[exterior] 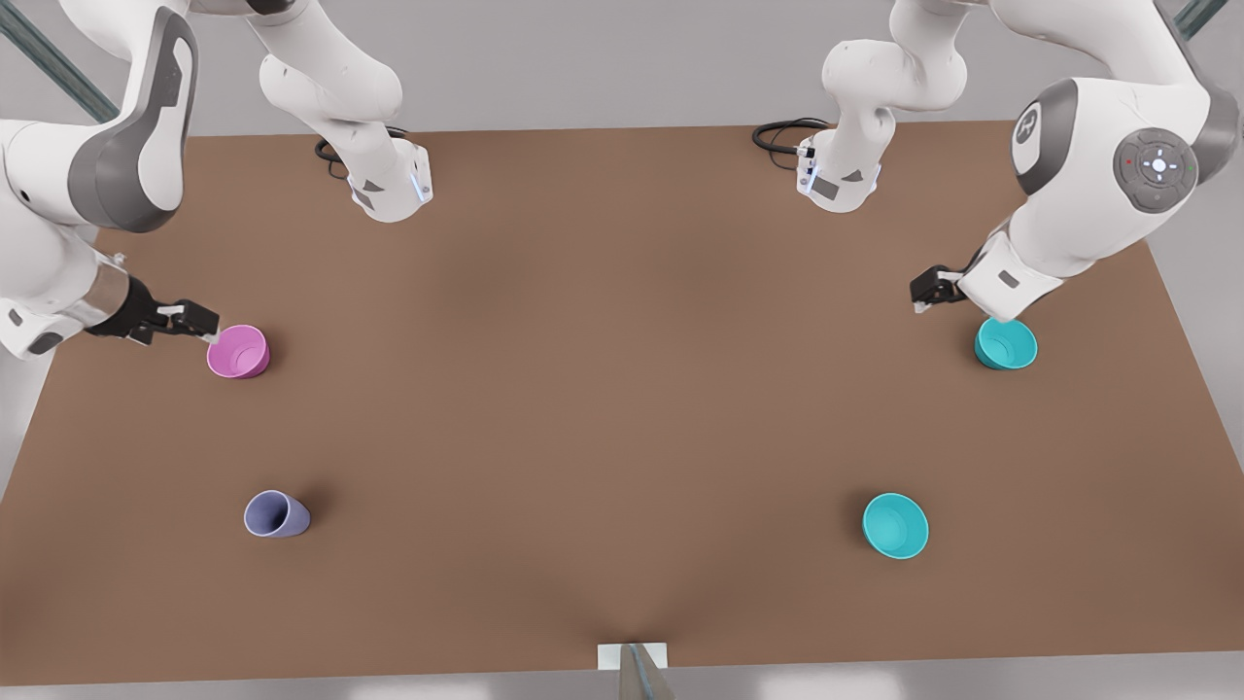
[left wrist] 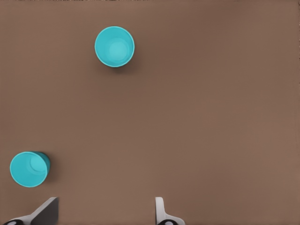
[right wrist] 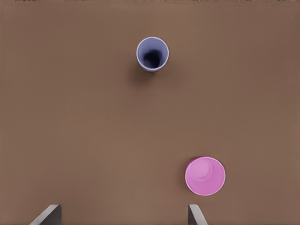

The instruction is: Stack the blue bowl on the pink bowl

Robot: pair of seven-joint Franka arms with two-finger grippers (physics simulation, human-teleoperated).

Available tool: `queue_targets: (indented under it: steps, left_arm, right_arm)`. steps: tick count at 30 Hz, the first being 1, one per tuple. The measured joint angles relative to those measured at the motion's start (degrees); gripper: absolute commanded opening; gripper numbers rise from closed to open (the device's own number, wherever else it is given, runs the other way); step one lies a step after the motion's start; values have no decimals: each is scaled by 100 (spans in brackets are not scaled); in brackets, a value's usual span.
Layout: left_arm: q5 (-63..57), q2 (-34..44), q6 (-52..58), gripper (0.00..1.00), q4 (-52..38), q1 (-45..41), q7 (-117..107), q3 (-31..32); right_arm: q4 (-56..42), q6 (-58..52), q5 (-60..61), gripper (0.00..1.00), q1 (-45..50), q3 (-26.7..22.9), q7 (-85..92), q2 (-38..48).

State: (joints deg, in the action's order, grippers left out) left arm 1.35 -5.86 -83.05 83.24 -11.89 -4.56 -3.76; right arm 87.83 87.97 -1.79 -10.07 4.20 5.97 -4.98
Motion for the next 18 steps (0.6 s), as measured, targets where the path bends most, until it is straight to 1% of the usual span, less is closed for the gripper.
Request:
queue_targets:
  steps: [4,6,7,11,14,16,18]
  left_arm:
    - [0,0,-36,100,2,25,-29,0]
    - [0,0,-39,100,2,43,-42,-1]
    - [0,0,-40,100,2,48,-48,-1]
    - [0,0,-41,100,23,42,-68,-1]
    - [0,-9,-43,100,75,18,-81,-26]
    - [0,-24,-44,100,91,24,-89,-46]
    - [1,-32,-45,100,106,43,-97,-52]
  right_arm:
    - [6,65,-5,100,6,-15,44,-37]
    - [107,121,-54,100,-125,-26,143,-191]
    - [311,217,-88,100,-306,-29,216,-246]
    - [1623,933,-164,100,-1214,-45,539,-208]
    - [2260,1575,-191,100,-1388,-44,742,-217]
    - [2455,1969,-198,100,-1537,-39,874,-337]
    - [2853,2379,-199,100,-1764,-36,1004,-318]
